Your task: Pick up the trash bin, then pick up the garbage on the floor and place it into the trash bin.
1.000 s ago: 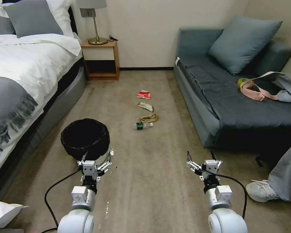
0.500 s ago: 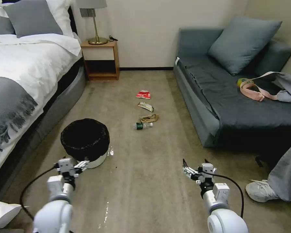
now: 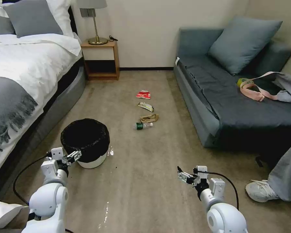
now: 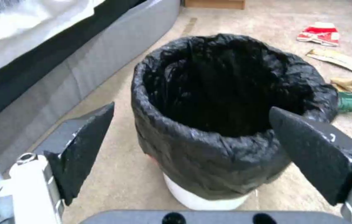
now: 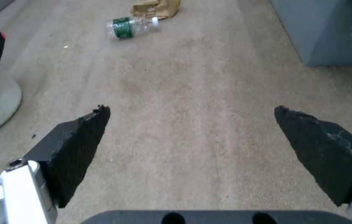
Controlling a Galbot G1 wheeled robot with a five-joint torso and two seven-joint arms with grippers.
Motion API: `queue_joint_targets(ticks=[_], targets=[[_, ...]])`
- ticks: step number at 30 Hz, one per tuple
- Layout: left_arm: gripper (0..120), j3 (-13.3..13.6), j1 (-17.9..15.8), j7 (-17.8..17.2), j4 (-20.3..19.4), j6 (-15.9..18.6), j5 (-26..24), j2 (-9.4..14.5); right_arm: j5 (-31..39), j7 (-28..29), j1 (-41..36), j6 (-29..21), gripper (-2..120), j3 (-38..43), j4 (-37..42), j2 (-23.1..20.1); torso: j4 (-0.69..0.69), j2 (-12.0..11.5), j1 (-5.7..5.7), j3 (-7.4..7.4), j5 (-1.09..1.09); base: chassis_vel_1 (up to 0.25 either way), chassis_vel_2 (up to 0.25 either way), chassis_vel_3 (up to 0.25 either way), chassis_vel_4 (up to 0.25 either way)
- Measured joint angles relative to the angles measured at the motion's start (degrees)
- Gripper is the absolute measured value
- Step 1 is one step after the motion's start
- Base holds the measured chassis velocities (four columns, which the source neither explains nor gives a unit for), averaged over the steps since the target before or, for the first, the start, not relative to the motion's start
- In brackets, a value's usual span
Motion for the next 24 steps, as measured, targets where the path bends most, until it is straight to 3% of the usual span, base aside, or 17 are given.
queue_joint_targets(ticks=[5,13,17,24], targets=[[100,0.0,-2.4,-0.6,1.7,1.1,-0.3,1.1,0.1,0.0,0.7,0.2,100,0.0,-1.1,-0.3,0.00,0.0,0.00,0.00,0.00,0.000,0.000,0.000,0.000],[99,0.0,-7.7,-3.7,6.1,6.5,-5.8,5.3,0.1,-0.1,1.4,0.5,100,-0.2,-2.6,-0.7,-0.01,0.0,0.00,0.00,-0.01,0.000,0.000,0.000,0.000],[99,-0.4,-10.1,-7.9,7.6,11.6,-12.6,8.2,0.0,-0.2,1.6,0.7,100,-0.4,-3.4,-1.0,-0.01,0.0,0.00,0.00,-0.01,0.000,0.000,0.000,0.000],[99,-0.6,-14.5,-10.6,11.5,14.1,-19.8,12.2,-0.4,-0.4,1.9,0.7,100,-0.8,-3.9,-0.9,0.00,0.0,0.00,0.00,0.00,0.000,0.000,0.000,0.000]])
